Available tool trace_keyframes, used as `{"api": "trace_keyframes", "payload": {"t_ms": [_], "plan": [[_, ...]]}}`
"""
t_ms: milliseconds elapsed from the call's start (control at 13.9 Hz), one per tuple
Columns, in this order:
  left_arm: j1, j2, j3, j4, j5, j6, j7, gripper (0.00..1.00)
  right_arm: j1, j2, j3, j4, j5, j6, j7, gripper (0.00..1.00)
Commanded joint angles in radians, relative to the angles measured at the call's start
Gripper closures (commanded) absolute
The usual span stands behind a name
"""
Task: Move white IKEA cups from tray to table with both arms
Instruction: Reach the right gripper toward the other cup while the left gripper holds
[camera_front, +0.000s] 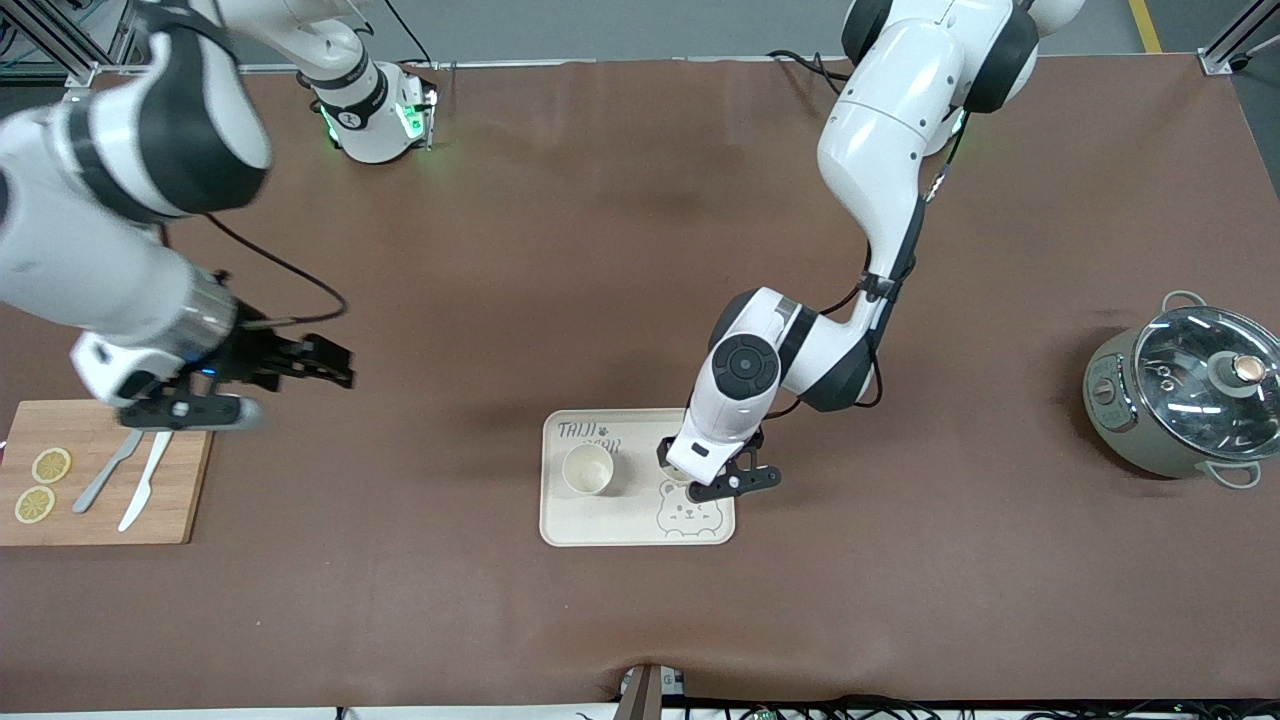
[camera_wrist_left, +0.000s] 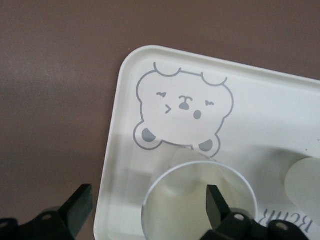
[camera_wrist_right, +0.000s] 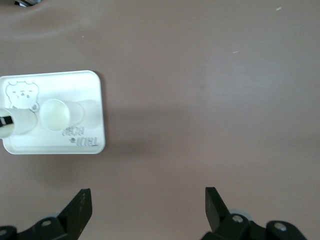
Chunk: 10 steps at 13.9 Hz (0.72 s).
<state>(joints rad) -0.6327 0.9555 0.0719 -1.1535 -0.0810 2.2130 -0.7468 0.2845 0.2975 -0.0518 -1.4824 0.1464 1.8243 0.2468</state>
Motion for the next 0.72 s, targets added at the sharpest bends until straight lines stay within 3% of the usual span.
{"api": "trace_keyframes", "payload": {"t_ms": [0,72,144,215,646], "plan": [[-0.012,0.012,0.009,0.004,0.009,0.014,-0.011,0.00,0.060,0.054,-0.011,0.019,0.009,0.045,0.098,0.00],[-0.015,0.012,0.009,0.003,0.006,0.014,-0.017,0.00,0.071,0.066,-0.011,0.016,0.012,0.100,0.094,0.00],[-0.022,0.011,0.009,0.003,-0.002,0.013,-0.058,0.82,0.080,0.080,-0.010,0.008,0.012,0.133,0.094,0.00],[-0.024,0.011,0.011,0.003,0.009,0.014,-0.078,1.00,0.105,0.093,-0.011,0.010,0.012,0.145,0.100,0.00],[-0.025,0.012,0.011,-0.002,0.044,0.014,-0.088,1.00,0.162,0.169,-0.011,0.011,0.016,0.260,0.185,0.00]]}}
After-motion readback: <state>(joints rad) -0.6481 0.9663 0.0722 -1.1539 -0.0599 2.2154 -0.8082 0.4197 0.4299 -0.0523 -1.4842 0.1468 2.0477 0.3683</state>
